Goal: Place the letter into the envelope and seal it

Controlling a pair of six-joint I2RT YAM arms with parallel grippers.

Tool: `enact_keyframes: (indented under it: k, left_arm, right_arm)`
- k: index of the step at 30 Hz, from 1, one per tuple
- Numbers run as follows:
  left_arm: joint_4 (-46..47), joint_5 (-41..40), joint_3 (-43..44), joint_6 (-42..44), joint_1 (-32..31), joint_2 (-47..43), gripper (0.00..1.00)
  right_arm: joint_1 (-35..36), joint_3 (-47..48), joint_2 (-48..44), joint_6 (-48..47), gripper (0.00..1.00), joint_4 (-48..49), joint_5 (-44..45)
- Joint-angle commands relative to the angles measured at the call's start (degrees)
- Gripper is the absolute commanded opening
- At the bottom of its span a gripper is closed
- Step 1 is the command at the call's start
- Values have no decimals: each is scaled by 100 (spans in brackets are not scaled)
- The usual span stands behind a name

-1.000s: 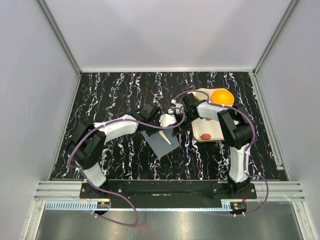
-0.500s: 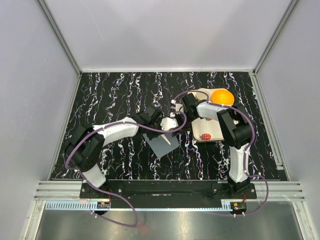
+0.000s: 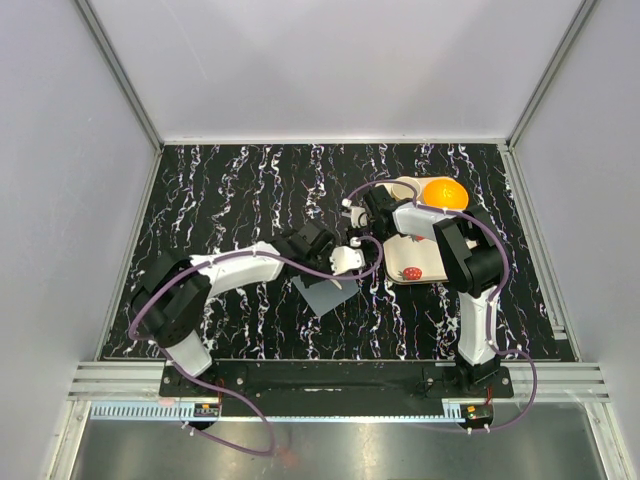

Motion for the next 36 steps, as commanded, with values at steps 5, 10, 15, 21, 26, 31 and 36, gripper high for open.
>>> enact_keyframes:
  k: [5,10,15,21,26,31,36]
  left_arm:
    - [-339,-16,472,60,850,284,0]
    - [-286,-44,369,271,720,302,0]
    - [-304,185,17,-62,70,-57,0]
    - [-340,177,-2,-28,375,3,0]
    - [-401,80,447,103,781,328,0]
    - [-348,202,123,96,176,13,0]
    - [-418,283,-72,-133,-89,-225,0]
  right_arm:
    - [55,154,114,-99,0,-40,146]
    - [55,154,114,-99,0,-40,146]
    - [46,154,122,-107,0,-40,146]
    - [55,163,122,-107,0,-31,137]
    - [55,163,123,-107,0,-31,137]
    - [55,154,114,-99,0,-31,154]
    - [55,163,114,-107,0,-40,154]
